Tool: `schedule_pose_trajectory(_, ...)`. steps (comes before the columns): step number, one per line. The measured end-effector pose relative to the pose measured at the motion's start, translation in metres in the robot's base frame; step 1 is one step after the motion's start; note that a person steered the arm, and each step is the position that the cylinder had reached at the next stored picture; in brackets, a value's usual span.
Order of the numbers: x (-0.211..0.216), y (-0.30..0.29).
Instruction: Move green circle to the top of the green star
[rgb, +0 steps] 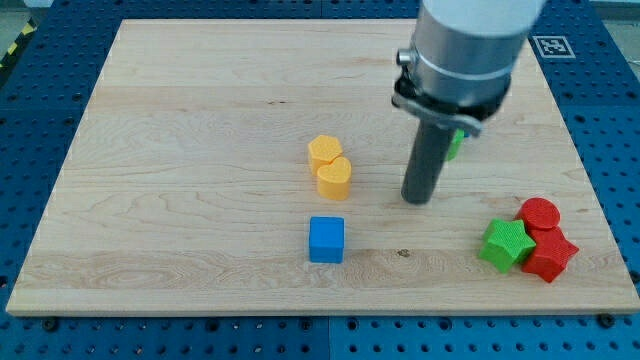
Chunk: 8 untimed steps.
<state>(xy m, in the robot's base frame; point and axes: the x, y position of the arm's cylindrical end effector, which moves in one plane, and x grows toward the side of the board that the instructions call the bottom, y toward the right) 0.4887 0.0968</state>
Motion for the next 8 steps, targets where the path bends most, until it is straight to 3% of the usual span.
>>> schedule_pose_trajectory(1, -0.048, -0.010)
schedule_pose_trajectory(3, -0.089, 0.005)
schedule_pose_trajectory(8, -0.084, 0.044)
